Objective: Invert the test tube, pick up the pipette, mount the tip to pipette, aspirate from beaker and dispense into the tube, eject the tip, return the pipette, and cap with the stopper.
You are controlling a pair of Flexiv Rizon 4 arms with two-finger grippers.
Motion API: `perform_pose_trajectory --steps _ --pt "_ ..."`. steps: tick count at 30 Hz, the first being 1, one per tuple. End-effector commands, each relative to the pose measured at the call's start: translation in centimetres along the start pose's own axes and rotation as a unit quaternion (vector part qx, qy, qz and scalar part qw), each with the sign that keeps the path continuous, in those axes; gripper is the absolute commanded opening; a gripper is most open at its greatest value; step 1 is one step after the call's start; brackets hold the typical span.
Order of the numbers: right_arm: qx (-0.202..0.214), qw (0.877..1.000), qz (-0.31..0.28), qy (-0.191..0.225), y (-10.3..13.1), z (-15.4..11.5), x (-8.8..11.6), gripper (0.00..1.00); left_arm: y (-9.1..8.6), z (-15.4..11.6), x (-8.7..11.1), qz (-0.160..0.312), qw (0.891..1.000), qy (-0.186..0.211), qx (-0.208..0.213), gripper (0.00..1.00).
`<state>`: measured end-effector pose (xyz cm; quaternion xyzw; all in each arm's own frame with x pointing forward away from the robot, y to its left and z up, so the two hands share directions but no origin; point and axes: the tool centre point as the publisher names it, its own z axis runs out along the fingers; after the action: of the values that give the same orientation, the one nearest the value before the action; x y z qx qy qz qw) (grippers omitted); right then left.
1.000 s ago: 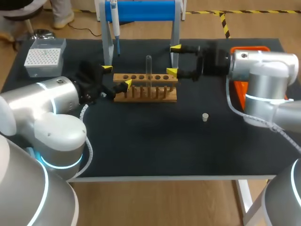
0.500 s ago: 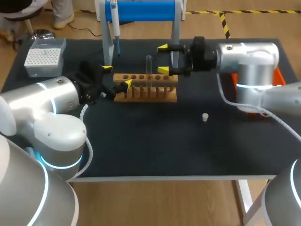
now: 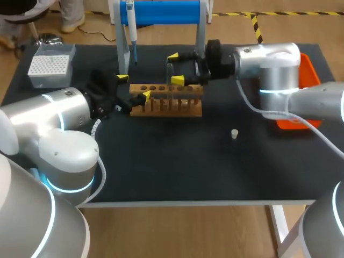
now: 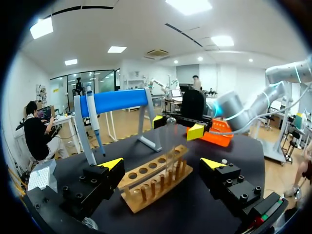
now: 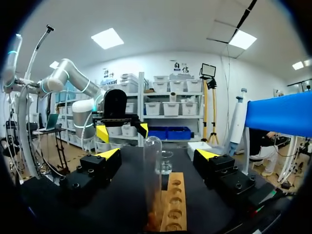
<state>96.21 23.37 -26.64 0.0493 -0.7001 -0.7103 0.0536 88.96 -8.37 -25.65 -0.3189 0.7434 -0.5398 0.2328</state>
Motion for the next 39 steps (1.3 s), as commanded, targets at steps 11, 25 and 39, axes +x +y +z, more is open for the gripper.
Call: perform_pose_trajectory --steps 11,25,39 --pt "-0.004 0.999 0.007 0.043 -1.0 1.3 0.3 0.49 0.2 0.0 -0.1 0.000 1.000 0.002 0.004 1.00" --pt "-0.006 1.000 0.008 0.023 -0.7 1.3 0.7 0.45 0.2 0.0 -0.1 0.000 1.000 0.002 0.004 1.00" --pt "0.003 1.000 0.002 0.014 -0.2 0.8 1.2 0.00 0.2 0.0 -0.1 0.000 1.000 0.002 0.004 1.00"
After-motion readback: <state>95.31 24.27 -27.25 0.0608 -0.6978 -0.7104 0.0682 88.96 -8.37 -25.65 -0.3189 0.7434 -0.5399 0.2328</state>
